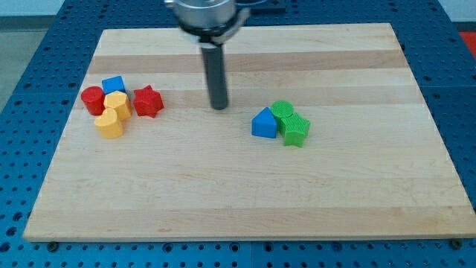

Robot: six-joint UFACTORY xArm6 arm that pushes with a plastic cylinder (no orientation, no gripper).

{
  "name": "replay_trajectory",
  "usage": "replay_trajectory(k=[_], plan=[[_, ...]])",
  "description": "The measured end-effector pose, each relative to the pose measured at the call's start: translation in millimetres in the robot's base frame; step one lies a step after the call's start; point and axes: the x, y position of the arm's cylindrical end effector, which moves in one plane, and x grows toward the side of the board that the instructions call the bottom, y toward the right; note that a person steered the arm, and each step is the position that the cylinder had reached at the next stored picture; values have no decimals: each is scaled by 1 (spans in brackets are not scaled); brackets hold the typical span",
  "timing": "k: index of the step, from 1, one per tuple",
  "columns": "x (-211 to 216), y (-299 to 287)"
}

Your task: Move the green circle along with the triangle to the left

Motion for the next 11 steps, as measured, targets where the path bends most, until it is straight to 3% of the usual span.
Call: replay_trajectory(k=[2, 3, 7, 11], plan=[[-3, 109], [15, 113], [65, 68], [67, -16]])
